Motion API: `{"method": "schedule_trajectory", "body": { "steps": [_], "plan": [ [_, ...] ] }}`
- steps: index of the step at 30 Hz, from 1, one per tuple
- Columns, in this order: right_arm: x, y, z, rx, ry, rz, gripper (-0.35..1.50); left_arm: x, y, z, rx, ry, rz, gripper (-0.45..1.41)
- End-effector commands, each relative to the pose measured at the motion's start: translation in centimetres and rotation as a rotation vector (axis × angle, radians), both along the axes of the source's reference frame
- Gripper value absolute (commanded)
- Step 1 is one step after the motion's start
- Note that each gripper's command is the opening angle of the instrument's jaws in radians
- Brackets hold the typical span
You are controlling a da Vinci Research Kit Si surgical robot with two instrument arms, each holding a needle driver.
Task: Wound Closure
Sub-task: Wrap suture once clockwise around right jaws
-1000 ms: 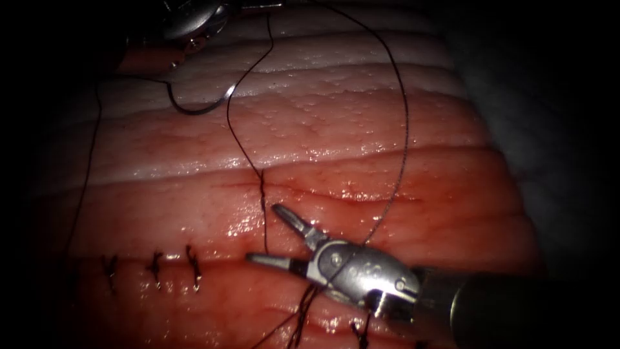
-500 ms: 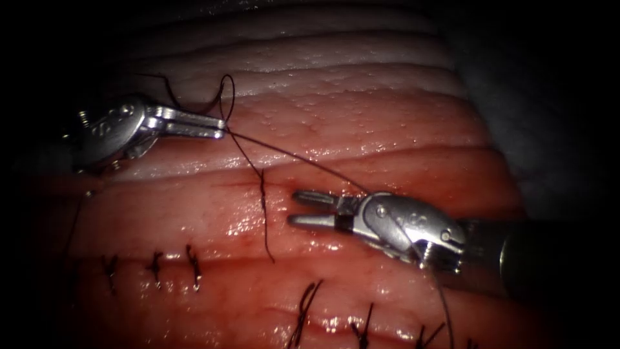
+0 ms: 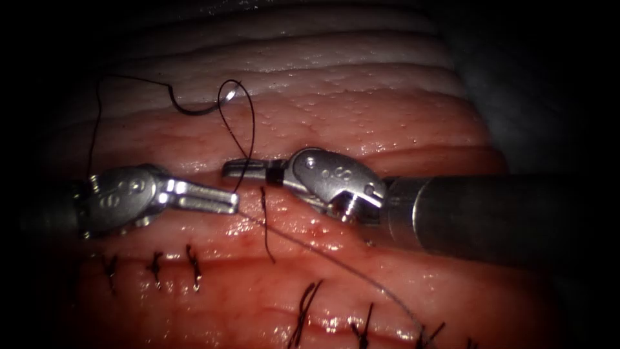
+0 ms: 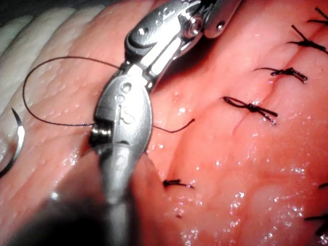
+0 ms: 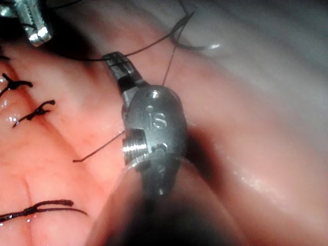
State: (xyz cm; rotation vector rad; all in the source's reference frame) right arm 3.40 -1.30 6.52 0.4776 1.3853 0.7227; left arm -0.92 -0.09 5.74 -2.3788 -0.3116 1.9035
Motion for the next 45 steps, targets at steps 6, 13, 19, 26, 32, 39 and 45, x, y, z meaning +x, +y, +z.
{"method": "schedule_trajectory", "body": {
  "steps": [6, 13, 19, 26, 32, 39, 45],
  "plan": [
    [0.18, 0.24, 0.3, 0.144, 0.291, 0.04, -0.35, -0.1, -0.19, 0.0, -0.002, -0.008, 0.015, -0.45],
    [0.13, 0.3, 0.31, 0.145, 0.491, -0.052, -0.35, -0.08, -0.24, 0.23, 0.022, -0.002, 0.027, -0.45],
    [0.12, 0.25, 0.1, 0.151, 0.562, -0.082, -0.35, -0.03, -0.25, 0.62, 0.049, 0.032, 0.022, -0.45],
    [0.05, 0.27, -0.11, 0.124, 0.563, -0.137, -0.35, 0.15, -0.16, 0.85, 0.063, 0.044, -0.007, -0.45],
    [0.03, 0.15, -0.14, 0.072, 0.553, -0.363, -0.35, 0.33, -0.02, 0.83, 0.098, -0.024, -0.033, -0.45],
    [-0.01, 0.0, -0.22, 0.007, 0.552, -0.523, -0.35, 0.37, 0.12, 0.89, 0.109, -0.041, -0.046, -0.45],
    [-0.01, -0.02, -0.24, -0.025, 0.552, -0.59, -0.35, 0.34, 0.25, 1.05, 0.112, -0.057, -0.067, -0.45]
  ]
}}
